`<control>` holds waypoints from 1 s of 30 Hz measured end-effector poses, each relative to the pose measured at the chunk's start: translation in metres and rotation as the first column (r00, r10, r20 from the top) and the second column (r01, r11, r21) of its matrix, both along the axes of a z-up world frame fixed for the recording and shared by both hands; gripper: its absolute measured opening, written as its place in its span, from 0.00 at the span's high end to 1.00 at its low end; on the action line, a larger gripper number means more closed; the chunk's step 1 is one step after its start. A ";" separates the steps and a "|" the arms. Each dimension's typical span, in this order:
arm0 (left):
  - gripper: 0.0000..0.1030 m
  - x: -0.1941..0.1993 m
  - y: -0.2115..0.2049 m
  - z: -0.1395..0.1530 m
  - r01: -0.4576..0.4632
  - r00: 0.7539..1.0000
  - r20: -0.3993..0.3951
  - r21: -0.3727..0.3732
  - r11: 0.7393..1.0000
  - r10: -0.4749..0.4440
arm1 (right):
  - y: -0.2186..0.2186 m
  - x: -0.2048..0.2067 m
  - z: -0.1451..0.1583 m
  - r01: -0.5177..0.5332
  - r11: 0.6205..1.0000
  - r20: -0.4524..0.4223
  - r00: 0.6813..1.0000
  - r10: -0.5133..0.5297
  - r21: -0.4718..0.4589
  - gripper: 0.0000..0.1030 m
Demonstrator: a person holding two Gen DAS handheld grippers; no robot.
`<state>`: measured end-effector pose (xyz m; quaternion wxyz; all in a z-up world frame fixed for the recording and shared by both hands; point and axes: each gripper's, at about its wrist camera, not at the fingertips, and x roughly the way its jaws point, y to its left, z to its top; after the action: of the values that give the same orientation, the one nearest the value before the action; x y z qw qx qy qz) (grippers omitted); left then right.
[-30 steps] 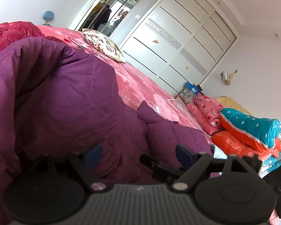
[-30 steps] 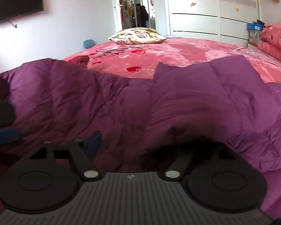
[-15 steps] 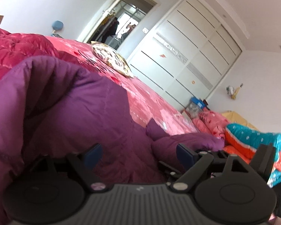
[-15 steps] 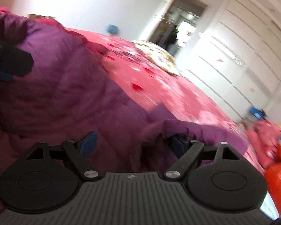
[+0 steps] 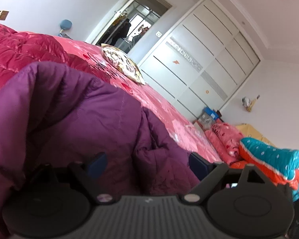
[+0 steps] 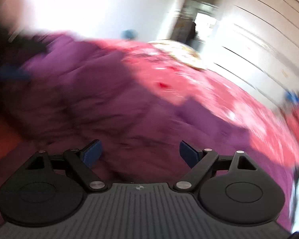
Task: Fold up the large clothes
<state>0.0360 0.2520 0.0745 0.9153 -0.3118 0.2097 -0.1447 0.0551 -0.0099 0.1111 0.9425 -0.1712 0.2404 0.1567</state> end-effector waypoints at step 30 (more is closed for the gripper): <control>0.13 0.004 -0.030 -0.019 0.058 0.997 -0.050 0.145 0.988 -0.052 | -0.166 0.046 -0.043 0.626 0.773 -0.080 0.780 -0.620 0.108 0.00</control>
<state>0.0403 0.2222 0.0554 0.9263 -0.2410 0.2494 -0.1469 0.1007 -0.1756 0.0679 0.9453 -0.0178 0.2916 -0.1455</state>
